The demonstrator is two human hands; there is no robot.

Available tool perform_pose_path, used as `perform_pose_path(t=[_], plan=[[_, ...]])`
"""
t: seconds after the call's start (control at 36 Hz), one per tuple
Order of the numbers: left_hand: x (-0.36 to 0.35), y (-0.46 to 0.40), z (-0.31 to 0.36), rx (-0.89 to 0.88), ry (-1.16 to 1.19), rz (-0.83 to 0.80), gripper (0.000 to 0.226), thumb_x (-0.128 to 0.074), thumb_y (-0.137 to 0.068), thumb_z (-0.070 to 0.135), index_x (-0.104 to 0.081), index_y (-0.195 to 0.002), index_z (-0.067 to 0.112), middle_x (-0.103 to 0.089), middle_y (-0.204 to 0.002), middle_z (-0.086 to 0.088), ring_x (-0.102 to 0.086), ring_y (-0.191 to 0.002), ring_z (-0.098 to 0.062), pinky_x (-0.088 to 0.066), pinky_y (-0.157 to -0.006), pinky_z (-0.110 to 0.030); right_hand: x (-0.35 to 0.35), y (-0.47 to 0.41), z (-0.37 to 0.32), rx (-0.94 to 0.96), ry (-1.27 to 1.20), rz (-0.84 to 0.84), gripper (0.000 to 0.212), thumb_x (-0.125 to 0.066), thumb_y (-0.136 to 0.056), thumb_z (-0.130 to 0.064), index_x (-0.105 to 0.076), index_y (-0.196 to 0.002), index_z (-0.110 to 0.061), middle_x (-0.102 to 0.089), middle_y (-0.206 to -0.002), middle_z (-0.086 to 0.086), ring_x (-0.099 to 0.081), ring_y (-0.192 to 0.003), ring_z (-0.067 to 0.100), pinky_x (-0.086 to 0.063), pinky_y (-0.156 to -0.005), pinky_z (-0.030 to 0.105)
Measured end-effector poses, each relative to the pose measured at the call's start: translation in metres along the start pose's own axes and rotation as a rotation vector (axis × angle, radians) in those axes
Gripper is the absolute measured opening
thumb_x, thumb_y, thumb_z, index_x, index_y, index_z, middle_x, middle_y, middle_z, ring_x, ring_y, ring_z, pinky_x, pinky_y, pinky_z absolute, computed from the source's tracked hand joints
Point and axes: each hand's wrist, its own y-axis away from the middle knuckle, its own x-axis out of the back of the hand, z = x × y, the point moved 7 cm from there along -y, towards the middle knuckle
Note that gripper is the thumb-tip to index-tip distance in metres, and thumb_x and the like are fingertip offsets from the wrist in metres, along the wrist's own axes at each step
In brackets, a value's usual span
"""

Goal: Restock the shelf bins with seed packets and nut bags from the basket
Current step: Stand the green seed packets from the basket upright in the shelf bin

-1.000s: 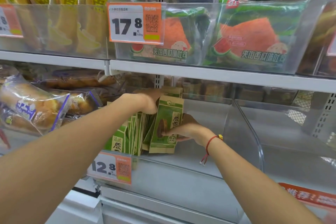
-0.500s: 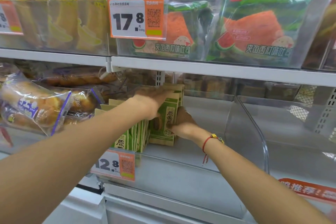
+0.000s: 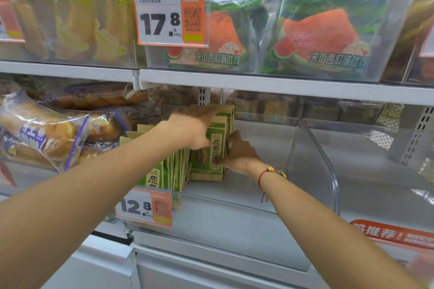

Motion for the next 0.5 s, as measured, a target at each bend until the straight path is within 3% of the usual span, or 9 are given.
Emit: perform_pose_path(t=[0.08, 0.14, 0.25, 0.42, 0.5], plan=[[0.000, 0.010, 0.001, -0.029, -0.131, 0.019, 0.083, -0.053, -0.090, 0.047, 0.002, -0.151, 0.032, -0.010, -0.159, 0.002, -0.021, -0.143, -0.023, -0.032, -0.109, -0.041, -0.003, 0.001, 0.005, -0.049, -0.074, -0.072, 0.058, -0.080, -0.075, -0.028, -0.036, -0.112, -0.019, -0.060, -0.118, 0.007, -0.069, -0.085, 0.024, -0.058, -0.057, 0.024], [-0.008, 0.017, 0.002, -0.031, -0.219, -0.028, 0.081, -0.049, -0.092, 0.049, 0.003, -0.151, 0.032, -0.007, -0.160, 0.000, -0.029, -0.140, -0.026, -0.037, -0.106, -0.042, -0.005, 0.002, 0.003, -0.051, -0.133, -0.102, 0.053, -0.078, -0.077, -0.022, -0.036, -0.110, -0.019, -0.059, -0.121, 0.008, -0.069, -0.087, 0.025, -0.059, -0.059, 0.026], [-0.015, 0.028, 0.013, -0.039, -0.315, -0.093, 0.078, -0.050, -0.095, 0.038, 0.001, -0.152, 0.028, 0.016, -0.158, -0.003, -0.028, -0.140, -0.029, -0.036, -0.105, -0.042, -0.010, 0.002, 0.003, -0.047, -0.204, -0.154, 0.051, -0.076, -0.079, -0.015, -0.034, -0.109, -0.019, -0.060, -0.121, 0.012, -0.068, -0.094, 0.029, -0.060, -0.069, 0.034], [-0.006, 0.025, 0.010, -0.032, -0.301, -0.030, 0.074, -0.050, -0.092, 0.042, -0.010, -0.152, 0.025, -0.002, -0.160, -0.001, -0.026, -0.142, -0.025, -0.030, -0.111, -0.042, -0.012, 0.001, 0.004, -0.096, -0.177, -0.176, 0.050, -0.075, -0.080, -0.015, -0.034, -0.107, -0.021, -0.062, -0.116, 0.014, -0.067, -0.072, 0.021, -0.060, -0.066, 0.032], [0.006, 0.032, 0.010, -0.064, -0.287, 0.047, 0.069, -0.054, -0.090, 0.037, -0.022, -0.149, 0.023, -0.019, -0.157, -0.003, -0.029, -0.139, -0.025, -0.029, -0.111, -0.042, -0.010, 0.004, 0.002, -0.137, -0.133, -0.201, 0.054, -0.077, -0.079, -0.019, -0.034, -0.112, -0.021, -0.062, -0.117, 0.013, -0.068, -0.075, 0.023, -0.060, -0.070, 0.034]])
